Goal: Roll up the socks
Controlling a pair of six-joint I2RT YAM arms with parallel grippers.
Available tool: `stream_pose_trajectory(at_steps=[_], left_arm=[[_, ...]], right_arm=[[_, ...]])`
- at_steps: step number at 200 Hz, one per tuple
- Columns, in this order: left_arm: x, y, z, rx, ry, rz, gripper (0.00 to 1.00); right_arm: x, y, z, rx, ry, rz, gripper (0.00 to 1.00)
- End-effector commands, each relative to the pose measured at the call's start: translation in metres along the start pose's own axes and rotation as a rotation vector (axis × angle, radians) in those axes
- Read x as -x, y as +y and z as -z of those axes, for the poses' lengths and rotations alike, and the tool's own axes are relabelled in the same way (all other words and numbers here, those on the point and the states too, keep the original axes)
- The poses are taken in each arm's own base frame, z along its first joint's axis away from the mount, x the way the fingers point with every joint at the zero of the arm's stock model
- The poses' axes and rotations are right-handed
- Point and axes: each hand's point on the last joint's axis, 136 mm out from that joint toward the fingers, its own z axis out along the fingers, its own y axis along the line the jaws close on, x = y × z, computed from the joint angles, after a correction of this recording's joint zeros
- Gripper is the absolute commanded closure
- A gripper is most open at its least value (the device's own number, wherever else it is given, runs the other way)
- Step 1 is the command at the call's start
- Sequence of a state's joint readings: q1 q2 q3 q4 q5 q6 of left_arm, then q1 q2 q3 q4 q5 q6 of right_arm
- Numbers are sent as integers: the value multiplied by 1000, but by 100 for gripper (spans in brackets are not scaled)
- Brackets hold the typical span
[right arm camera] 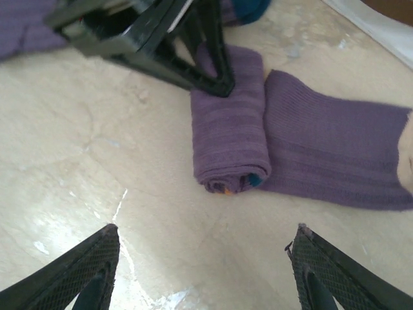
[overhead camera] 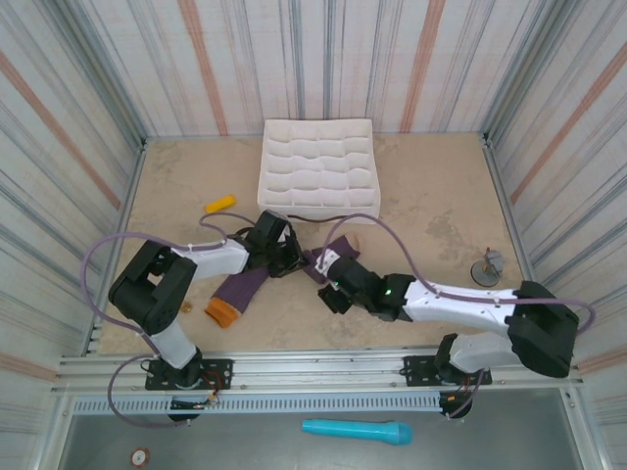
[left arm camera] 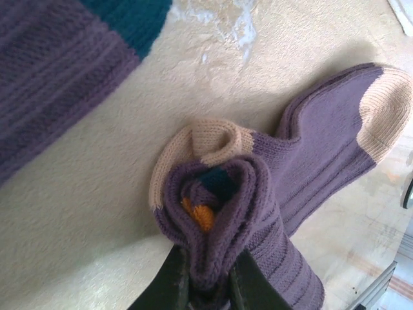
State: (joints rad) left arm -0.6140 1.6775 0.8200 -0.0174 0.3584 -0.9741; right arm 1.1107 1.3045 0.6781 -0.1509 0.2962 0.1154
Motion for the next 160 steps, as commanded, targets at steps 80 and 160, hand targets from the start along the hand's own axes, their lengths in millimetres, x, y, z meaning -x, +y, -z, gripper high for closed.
stream_pose_trajectory(at_steps=[80, 160], left_arm=[[-21, 24, 15, 61, 96, 4, 100], [-22, 28, 15, 72, 101, 10, 99]], right_arm=[[7, 15, -58, -268, -24, 369, 33], [-7, 10, -90, -341, -7, 390, 49]])
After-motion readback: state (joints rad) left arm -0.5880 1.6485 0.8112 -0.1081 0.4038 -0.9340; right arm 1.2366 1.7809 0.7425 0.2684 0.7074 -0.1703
